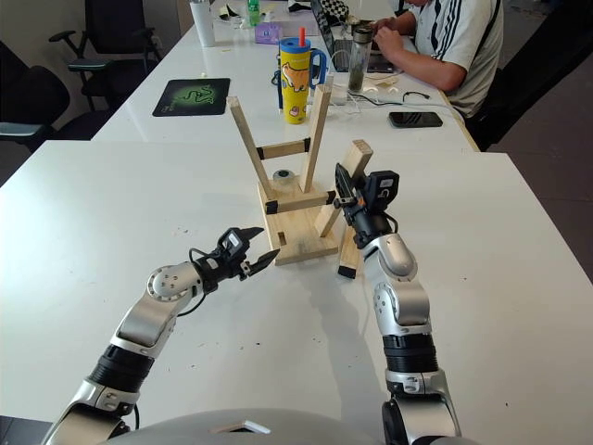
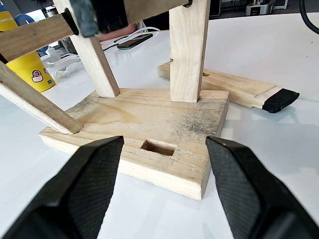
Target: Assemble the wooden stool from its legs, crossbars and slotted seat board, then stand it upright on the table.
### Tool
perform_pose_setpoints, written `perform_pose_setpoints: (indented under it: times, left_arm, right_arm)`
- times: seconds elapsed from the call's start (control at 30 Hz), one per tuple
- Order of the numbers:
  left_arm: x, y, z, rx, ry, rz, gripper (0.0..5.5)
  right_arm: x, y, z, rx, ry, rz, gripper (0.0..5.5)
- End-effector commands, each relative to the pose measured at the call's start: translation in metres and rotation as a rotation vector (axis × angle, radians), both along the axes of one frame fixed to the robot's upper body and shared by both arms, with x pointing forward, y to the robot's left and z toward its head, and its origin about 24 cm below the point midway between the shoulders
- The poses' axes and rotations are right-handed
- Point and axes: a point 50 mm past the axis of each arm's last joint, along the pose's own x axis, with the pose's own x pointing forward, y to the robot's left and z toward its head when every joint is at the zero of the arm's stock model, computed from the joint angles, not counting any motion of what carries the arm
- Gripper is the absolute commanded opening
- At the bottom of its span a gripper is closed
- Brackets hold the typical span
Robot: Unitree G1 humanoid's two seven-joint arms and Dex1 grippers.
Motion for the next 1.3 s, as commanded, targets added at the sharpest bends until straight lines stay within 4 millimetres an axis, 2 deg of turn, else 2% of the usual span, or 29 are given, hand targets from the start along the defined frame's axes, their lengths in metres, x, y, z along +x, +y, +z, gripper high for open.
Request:
perform_pose_setpoints:
  times: [0.03,0.13,0.23,0.47,0.53,0.57,0.6,0.67,0.73,0.8,0.87,1.03,1.3]
  left_arm:
    - [-0.002,0.002,0.0,0.005,-0.004,0.014,3.05]
    - [-0.002,0.003,0.0,0.005,-0.004,0.017,3.05]
    - [-0.002,0.004,0.0,0.008,-0.005,0.019,3.05]
    - [-0.002,0.005,0.0,0.012,-0.004,0.024,3.05]
    - [-0.002,0.006,0.0,0.013,-0.003,0.025,3.05]
    - [-0.002,0.007,0.0,0.012,-0.002,0.028,3.05]
    - [-0.002,0.007,-0.001,0.012,-0.002,0.03,3.05]
    - [-0.002,0.008,-0.001,0.013,-0.002,0.033,3.05]
    - [-0.002,0.009,-0.001,0.014,-0.003,0.038,3.05]
    - [-0.001,0.011,-0.001,0.029,-0.003,0.041,3.05]
    - [-0.001,0.011,-0.002,0.039,-0.003,0.039,3.05]
    - [-0.001,0.011,-0.002,0.045,-0.006,0.037,3.05]
    - [-0.002,0.009,-0.002,0.026,0.001,0.04,3.05]
  right_arm:
    - [-0.005,-0.005,-0.019,-0.048,0.112,-0.048,1.04]
    - [-0.004,-0.004,-0.009,-0.032,0.081,-0.066,1.66]
    - [-0.001,-0.004,0.016,-0.003,0.002,-0.091,2.12]
    - [0.009,-0.017,0.108,0.012,-0.313,-0.208,2.12]
    - [0.01,-0.026,0.125,-0.065,-0.398,-0.279,2.12]
    - [0.013,-0.033,0.125,-0.081,-0.392,-0.318,2.12]
    - [0.018,-0.043,0.116,-0.108,-0.334,-0.38,2.12]
    - [0.028,-0.063,0.084,-0.158,-0.158,-0.489,2.12]
    - [0.034,-0.076,0.035,-0.199,0.105,-0.515,2.12]
    - [0.03,-0.07,-0.004,-0.199,0.306,-0.443,2.12]
    - [0.024,-0.059,-0.023,-0.171,0.42,-0.365,2.12]
    - [0.014,-0.042,-0.051,-0.132,0.589,-0.271,2.85]
    - [0.014,-0.028,-0.064,-0.079,0.696,-0.218,4.05]
